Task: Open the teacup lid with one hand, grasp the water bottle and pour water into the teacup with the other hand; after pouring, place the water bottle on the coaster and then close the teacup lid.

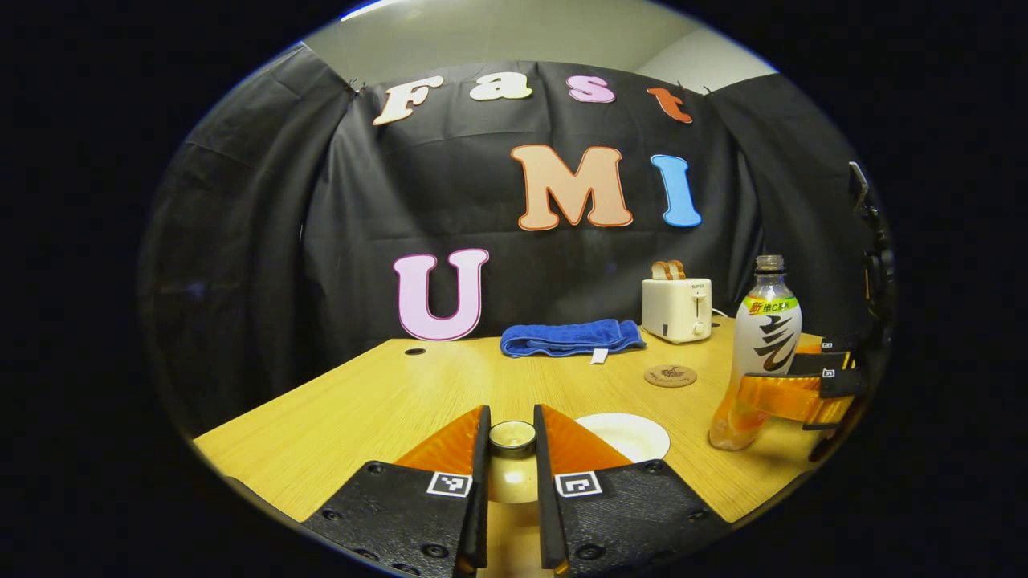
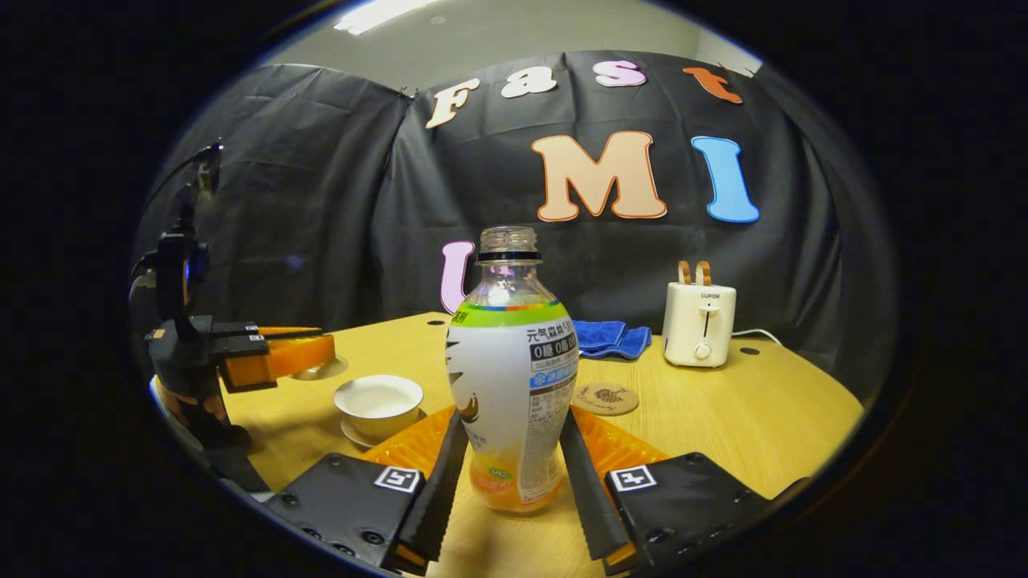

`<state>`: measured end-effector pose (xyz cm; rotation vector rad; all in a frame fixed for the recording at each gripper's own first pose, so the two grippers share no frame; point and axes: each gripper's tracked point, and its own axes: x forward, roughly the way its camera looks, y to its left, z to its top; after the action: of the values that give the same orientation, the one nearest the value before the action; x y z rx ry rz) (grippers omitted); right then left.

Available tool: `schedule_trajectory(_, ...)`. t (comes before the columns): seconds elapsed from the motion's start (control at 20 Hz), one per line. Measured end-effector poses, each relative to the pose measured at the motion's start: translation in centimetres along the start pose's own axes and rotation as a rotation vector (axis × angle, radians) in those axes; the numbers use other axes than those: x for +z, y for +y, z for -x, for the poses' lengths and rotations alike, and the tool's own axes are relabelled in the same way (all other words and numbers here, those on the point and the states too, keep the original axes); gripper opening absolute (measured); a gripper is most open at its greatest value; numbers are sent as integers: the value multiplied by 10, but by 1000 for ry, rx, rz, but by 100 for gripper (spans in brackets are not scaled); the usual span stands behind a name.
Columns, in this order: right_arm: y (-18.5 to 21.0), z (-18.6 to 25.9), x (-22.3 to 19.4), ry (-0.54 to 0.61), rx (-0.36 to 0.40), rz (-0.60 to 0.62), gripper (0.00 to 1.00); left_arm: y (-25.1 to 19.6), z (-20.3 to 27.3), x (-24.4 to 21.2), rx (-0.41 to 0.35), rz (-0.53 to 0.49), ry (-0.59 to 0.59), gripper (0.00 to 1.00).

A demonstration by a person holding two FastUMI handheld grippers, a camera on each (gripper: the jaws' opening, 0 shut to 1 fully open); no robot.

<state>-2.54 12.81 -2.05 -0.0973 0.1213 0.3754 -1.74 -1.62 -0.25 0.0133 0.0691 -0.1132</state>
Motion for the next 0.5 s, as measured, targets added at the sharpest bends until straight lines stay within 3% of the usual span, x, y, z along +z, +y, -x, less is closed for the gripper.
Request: schedule_trajectory(0.5,-3,-22,24,-73,-75,456,71,14,2,1,24,2,-11,23)
